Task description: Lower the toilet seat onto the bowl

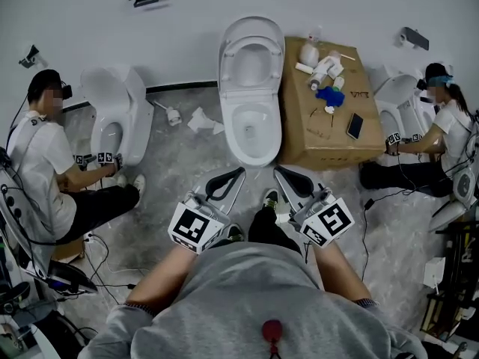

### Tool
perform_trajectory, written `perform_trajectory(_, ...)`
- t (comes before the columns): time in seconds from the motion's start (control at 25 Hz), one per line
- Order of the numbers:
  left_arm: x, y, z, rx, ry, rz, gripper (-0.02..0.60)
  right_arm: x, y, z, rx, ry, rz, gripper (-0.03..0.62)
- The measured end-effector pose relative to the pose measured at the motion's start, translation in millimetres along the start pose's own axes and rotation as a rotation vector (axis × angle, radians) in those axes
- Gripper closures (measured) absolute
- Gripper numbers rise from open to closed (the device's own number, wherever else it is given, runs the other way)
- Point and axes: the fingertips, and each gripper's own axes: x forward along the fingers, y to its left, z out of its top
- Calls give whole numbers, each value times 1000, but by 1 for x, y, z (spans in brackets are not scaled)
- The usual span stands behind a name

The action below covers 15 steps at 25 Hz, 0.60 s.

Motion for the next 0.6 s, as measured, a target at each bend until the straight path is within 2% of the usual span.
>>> perform_trajectory(0.6, 88, 68, 17, 7, 17, 86, 574, 52, -104, 16, -16, 4, 84, 580)
